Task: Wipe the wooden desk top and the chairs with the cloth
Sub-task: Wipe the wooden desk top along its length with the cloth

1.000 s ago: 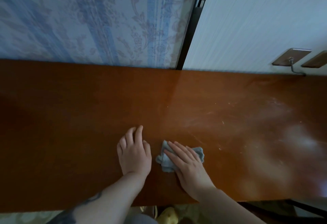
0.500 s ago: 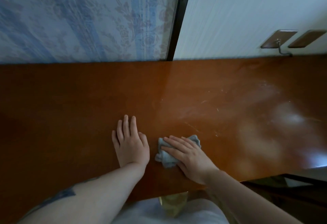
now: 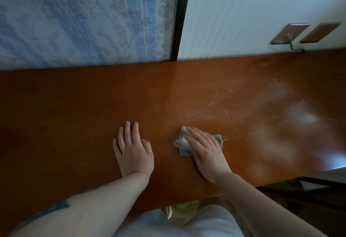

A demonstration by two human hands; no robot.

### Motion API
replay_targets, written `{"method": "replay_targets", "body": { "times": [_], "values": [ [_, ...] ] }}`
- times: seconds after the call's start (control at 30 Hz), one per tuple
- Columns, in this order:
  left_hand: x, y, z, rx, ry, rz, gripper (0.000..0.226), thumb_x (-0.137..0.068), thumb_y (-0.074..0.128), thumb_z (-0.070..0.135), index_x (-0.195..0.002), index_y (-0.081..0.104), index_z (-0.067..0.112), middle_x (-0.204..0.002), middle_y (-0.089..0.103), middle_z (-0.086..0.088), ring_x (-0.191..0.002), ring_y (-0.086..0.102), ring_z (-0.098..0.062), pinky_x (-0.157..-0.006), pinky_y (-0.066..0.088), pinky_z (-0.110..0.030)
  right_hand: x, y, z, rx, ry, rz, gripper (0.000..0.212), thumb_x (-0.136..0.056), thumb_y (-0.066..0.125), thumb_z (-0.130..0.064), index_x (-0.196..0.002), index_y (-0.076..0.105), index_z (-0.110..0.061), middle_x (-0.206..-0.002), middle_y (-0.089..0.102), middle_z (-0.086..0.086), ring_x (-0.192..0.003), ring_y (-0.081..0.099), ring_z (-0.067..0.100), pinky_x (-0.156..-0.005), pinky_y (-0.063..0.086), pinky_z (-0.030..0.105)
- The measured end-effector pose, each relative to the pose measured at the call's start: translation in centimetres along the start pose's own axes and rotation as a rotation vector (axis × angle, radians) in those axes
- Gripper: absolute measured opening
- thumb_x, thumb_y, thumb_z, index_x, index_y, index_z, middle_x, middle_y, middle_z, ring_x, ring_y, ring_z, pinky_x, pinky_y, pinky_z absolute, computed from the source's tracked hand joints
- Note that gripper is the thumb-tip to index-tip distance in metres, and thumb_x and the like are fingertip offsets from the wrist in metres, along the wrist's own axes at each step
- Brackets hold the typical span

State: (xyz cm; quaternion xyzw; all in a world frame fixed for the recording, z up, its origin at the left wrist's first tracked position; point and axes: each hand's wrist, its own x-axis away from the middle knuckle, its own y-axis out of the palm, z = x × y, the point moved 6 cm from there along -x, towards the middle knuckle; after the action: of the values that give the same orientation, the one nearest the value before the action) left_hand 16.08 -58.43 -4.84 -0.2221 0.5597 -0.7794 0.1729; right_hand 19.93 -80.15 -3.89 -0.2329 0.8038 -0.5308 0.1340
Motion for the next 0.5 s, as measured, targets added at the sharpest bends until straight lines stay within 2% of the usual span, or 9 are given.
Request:
{"method": "replay_targets", "body": {
  "times": [0.07, 0.13, 0.2, 0.27, 0.33, 0.4, 0.5],
  "values": [
    [0.0, 0.1, 0.0, 0.001, 0.001, 0.002, 0.052, -0.098, 0.035, 0.028, -0.149, 0.029, 0.024, -0.159, 0.022, 0.000, -0.147, 0.011, -0.021, -0.119, 0.009, -0.046, -2.6, 0.1, -0.5, -0.032, 0.247, 0.117, 0.050, -0.095, 0.053, -0.012, -0.142, 0.045, -0.025, -0.153, 0.035, -0.005, -0.144, 0.025, 0.014, -0.116, 0.026, 0.045],
    [0.0, 0.1, -0.1, 0.004, 0.004, 0.014, 0.052, -0.097, 0.036, 0.027, -0.148, 0.030, 0.023, -0.158, 0.023, -0.001, -0.147, 0.012, -0.021, -0.119, 0.011, -0.046, -3.2, 1.2, -2.9, -0.061, 0.302, 0.159, 0.054, -0.093, 0.054, -0.011, -0.143, 0.043, -0.025, -0.154, 0.034, -0.004, -0.144, 0.025, 0.016, -0.117, 0.024, 0.045],
    [-0.1, 0.1, -0.1, 0.011, 0.008, 0.036, 0.051, -0.095, 0.034, 0.027, -0.146, 0.035, 0.021, -0.156, 0.028, -0.002, -0.145, 0.018, -0.023, -0.117, 0.015, -0.048, -1.6, 2.5, -5.7, -0.050, 0.072, 0.053, 0.058, -0.090, 0.054, -0.011, -0.145, 0.040, -0.026, -0.155, 0.030, -0.005, -0.145, 0.021, 0.015, -0.119, 0.018, 0.041],
    [-0.2, 0.0, -0.1, -0.002, 0.015, 0.057, 0.055, -0.091, 0.028, 0.031, -0.145, 0.038, 0.020, -0.155, 0.032, -0.004, -0.144, 0.022, -0.025, -0.116, 0.018, -0.049, 1.0, 3.0, -6.6, 0.013, -0.218, -0.146, 0.061, -0.091, 0.050, -0.018, -0.147, 0.032, -0.030, -0.158, 0.021, -0.010, -0.147, 0.011, 0.010, -0.121, 0.004, 0.033],
    [-0.1, 0.1, -0.1, -0.014, 0.015, 0.051, 0.057, -0.091, 0.025, 0.033, -0.146, 0.036, 0.021, -0.155, 0.031, -0.003, -0.144, 0.021, -0.024, -0.116, 0.018, -0.049, 1.5, 2.2, -4.9, 0.066, -0.366, -0.254, 0.068, -0.090, 0.054, -0.020, -0.150, 0.024, -0.033, -0.159, 0.014, -0.013, -0.147, 0.005, 0.007, -0.120, -0.004, 0.032],
    [0.0, 0.1, 0.0, -0.011, 0.007, 0.054, 0.057, -0.091, 0.025, 0.033, -0.146, 0.035, 0.022, -0.156, 0.029, -0.002, -0.145, 0.019, -0.023, -0.117, 0.016, -0.048, -0.5, 1.7, -2.8, 0.085, -0.321, -0.226, 0.071, -0.089, 0.059, -0.016, -0.149, 0.027, -0.033, -0.159, 0.016, -0.012, -0.147, 0.009, 0.009, -0.119, 0.003, 0.037],
    [0.0, 0.2, -0.1, -0.012, -0.001, 0.050, 0.055, -0.093, 0.028, 0.031, -0.147, 0.035, 0.022, -0.156, 0.029, -0.001, -0.145, 0.019, -0.022, -0.118, 0.016, -0.047, -5.3, 1.0, -2.2, -0.016, -0.019, -0.026, 0.054, -0.093, 0.057, -0.013, -0.143, 0.042, -0.027, -0.155, 0.031, -0.006, -0.144, 0.024, 0.015, -0.118, 0.022, 0.043]
  ]
}}
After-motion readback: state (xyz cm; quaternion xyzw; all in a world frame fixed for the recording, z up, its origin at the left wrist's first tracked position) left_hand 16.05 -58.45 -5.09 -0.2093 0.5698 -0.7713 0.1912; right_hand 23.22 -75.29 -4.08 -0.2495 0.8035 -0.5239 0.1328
